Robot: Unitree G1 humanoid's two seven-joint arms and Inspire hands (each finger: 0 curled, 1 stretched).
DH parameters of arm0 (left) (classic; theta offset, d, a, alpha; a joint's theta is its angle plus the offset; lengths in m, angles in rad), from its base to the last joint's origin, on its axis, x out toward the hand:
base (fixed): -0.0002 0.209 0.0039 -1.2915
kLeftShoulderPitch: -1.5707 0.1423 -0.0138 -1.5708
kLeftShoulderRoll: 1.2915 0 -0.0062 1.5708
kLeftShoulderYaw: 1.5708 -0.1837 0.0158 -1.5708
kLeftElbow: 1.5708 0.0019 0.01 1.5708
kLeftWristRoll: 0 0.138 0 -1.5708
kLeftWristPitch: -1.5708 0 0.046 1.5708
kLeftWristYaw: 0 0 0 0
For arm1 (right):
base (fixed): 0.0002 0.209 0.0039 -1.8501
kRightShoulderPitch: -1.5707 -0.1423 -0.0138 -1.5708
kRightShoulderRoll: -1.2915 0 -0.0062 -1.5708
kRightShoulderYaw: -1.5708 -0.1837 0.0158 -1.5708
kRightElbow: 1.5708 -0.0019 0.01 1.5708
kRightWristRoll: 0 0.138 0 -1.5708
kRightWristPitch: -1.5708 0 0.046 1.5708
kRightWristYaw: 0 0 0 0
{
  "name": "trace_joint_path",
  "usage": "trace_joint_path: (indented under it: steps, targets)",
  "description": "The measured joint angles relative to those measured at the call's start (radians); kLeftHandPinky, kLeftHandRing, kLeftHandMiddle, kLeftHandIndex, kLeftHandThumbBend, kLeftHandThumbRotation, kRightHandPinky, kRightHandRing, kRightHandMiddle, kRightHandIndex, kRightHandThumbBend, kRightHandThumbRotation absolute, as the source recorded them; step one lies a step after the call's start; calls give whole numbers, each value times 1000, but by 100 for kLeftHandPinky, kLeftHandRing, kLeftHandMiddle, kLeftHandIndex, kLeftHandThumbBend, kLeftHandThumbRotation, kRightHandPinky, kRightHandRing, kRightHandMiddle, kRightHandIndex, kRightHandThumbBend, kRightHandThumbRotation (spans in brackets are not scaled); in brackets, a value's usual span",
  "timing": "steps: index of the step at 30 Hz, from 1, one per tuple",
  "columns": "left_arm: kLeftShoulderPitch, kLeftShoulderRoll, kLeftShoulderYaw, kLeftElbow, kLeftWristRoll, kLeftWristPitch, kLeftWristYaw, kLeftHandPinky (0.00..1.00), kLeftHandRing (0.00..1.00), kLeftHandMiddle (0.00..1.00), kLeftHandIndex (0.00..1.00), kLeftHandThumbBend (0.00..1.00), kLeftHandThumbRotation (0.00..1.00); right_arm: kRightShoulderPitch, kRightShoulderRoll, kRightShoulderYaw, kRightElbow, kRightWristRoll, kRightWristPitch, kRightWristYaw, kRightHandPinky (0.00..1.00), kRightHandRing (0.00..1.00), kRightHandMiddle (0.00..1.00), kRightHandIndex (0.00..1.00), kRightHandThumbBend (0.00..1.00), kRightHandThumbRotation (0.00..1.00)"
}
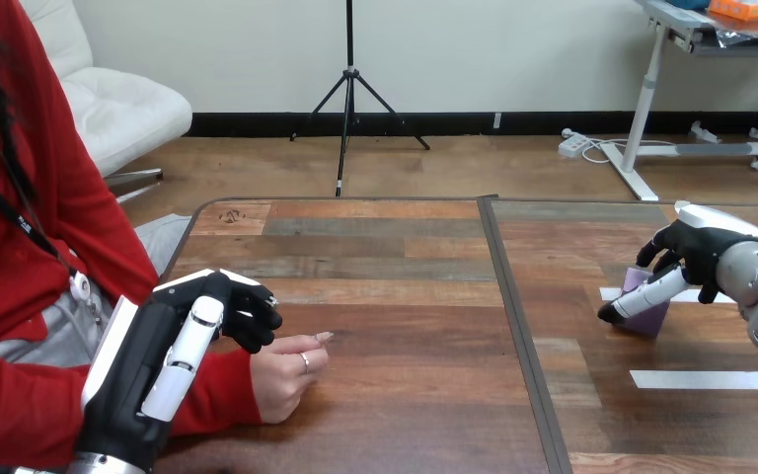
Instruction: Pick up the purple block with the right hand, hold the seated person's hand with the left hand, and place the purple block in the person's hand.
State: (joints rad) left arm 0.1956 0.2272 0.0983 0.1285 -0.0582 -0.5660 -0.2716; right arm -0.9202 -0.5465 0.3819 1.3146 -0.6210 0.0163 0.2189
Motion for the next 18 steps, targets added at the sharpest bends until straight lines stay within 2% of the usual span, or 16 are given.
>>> trace_joint_path:
  steps: [12,18]
  targets:
    - [0,1,0,0,0,0,0,45,48,51,50,40,100,-3,-1,-1,-1,0,0,-9,50,65,70,69,100,28]
    - [-1,2,0,0,2,1,1,44,48,51,49,37,100,-3,-1,-1,-1,0,-1,-21,47,60,65,65,100,30]
